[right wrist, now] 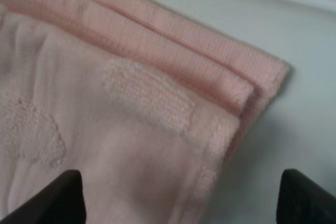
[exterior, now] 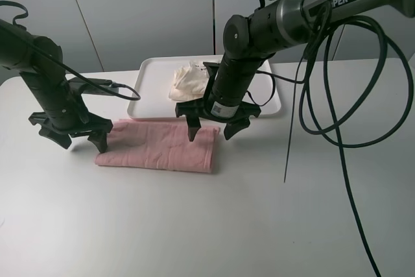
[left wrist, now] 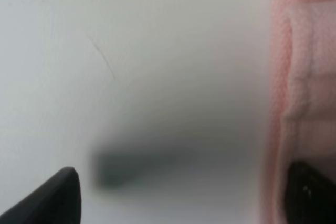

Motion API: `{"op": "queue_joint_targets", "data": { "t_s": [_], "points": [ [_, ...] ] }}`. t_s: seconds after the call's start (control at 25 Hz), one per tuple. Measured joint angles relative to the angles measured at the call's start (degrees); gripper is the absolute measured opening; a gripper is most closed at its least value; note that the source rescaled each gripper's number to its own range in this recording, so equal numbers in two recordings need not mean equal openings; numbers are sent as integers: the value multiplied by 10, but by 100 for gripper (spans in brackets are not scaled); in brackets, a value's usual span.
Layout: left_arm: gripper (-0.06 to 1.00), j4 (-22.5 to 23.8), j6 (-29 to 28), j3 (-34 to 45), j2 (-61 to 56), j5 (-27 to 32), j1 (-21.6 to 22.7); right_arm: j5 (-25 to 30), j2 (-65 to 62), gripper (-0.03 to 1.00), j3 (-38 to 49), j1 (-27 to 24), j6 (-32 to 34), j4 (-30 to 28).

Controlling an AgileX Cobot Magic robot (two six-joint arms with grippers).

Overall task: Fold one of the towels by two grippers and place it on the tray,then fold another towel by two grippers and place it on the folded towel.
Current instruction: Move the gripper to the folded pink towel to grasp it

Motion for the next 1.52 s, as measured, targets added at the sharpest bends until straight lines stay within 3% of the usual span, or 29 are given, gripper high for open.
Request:
{"op": "queue_joint_targets", "data": {
  "t_s": [0.24, 0.6, 0.92, 1.52],
  "points": [
    [100, 1, 0, 0, 0, -1, 0, 5, 0, 80, 0, 1, 2, -2],
    [100, 6, 3, 0, 0, -4, 0, 19, 1, 80, -1, 20, 5, -52],
    [100, 7, 3, 0, 0, -5, 0, 90, 46, 79, -65, 21, 13, -58],
    [100, 7, 3, 0, 0, -5, 0, 76, 61, 72, -70, 34, 39, -48]
  ]
}}
